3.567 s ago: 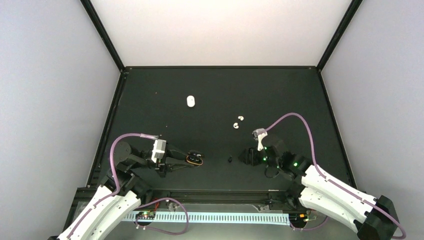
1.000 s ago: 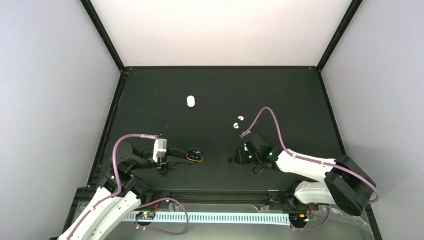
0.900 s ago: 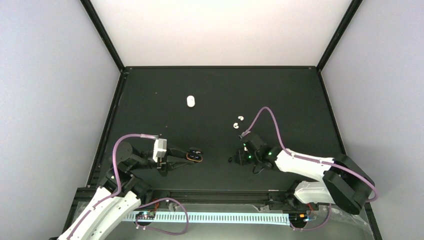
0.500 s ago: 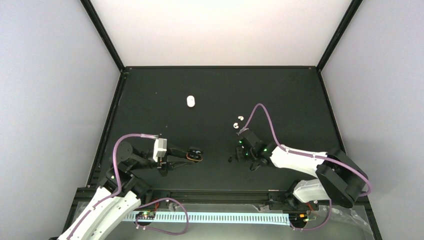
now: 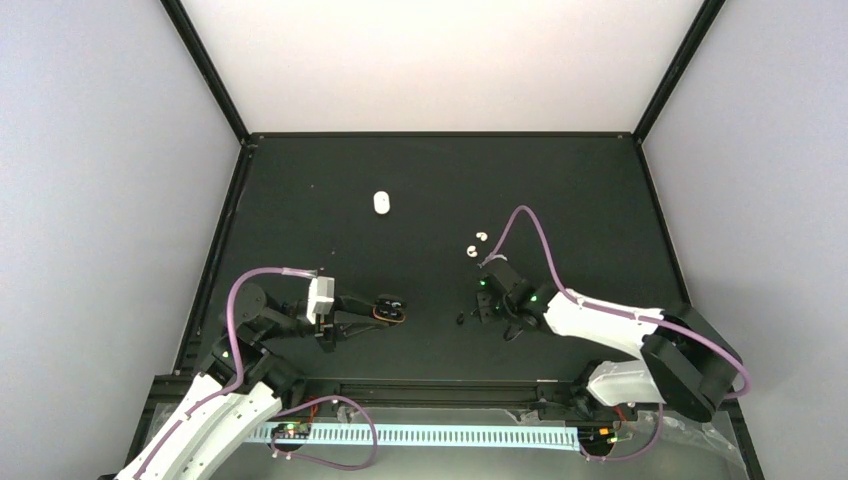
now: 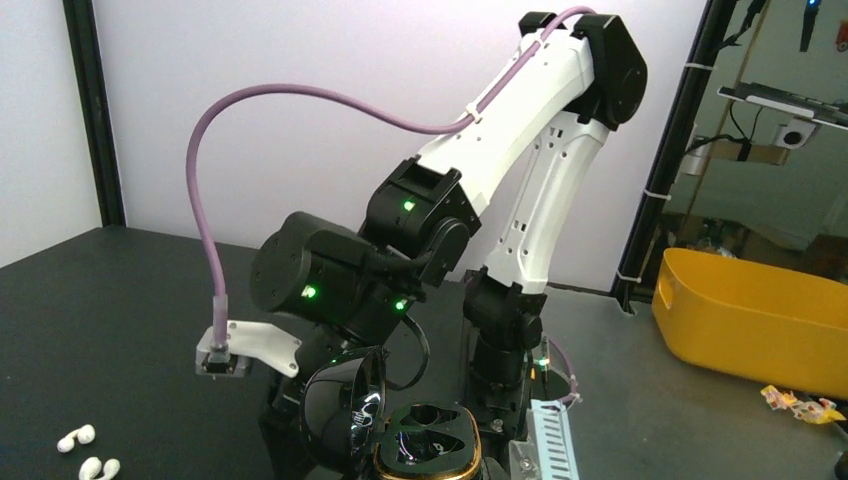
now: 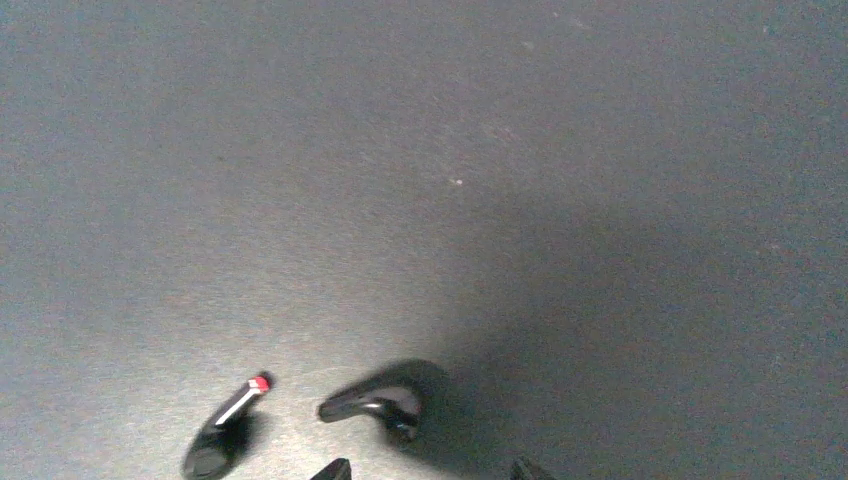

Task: Insert the wireless bluetooth earbuds into the charging case
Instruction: Adjust the earbud at the center of the board, then pick up the earbud from the center of the board.

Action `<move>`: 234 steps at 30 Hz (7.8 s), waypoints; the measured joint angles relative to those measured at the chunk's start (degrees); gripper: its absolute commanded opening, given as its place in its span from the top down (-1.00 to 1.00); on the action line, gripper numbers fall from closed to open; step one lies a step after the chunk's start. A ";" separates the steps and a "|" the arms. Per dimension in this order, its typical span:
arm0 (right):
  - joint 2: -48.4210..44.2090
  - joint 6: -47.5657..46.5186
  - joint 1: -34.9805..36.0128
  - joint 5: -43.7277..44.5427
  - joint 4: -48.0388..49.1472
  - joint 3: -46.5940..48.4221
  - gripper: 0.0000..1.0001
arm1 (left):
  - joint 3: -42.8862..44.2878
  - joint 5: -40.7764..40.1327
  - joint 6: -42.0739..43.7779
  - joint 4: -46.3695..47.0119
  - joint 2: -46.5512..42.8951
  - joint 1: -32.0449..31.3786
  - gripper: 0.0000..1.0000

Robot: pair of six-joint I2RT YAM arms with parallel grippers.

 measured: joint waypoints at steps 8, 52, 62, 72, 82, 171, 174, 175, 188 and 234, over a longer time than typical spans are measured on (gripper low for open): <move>-3.67 3.08 0.00 -4.59 1.38 -1.77 0.25 | 0.00 -0.17 0.20 -0.61 -0.02 0.00 0.97; 9.07 2.29 -0.90 1.92 -5.25 10.25 0.08 | 0.00 -1.05 0.33 -1.03 -1.03 0.00 0.97; 9.53 3.45 0.87 7.48 -10.01 15.08 -0.70 | 0.00 -1.33 0.39 -1.16 -1.05 0.00 0.97; 8.79 9.33 -1.44 10.14 -12.41 18.32 -1.00 | 0.00 -1.77 0.81 -1.73 -1.81 0.00 0.97; 6.62 8.28 -4.35 1.57 -9.20 14.40 -1.00 | 0.00 -2.38 0.83 -1.84 -2.05 0.00 0.97; 19.39 11.76 4.76 9.31 -9.64 17.99 0.29 | 0.00 -3.82 1.27 -2.21 -4.83 -0.02 0.97; 19.37 12.04 4.79 9.33 -9.77 17.99 0.29 | 0.00 -3.82 1.27 -2.21 -4.92 0.00 0.97; 19.37 12.13 4.79 9.35 -9.79 17.99 0.29 | 0.00 -3.82 1.27 -2.21 -5.03 0.00 0.97; 18.71 13.44 5.53 8.98 -11.91 17.86 0.25 | 0.00 -3.82 1.27 -2.21 -5.55 0.00 0.97; 17.66 13.03 5.95 8.61 -9.86 16.26 0.52 | 0.00 -3.82 1.27 -2.21 -6.27 0.00 0.97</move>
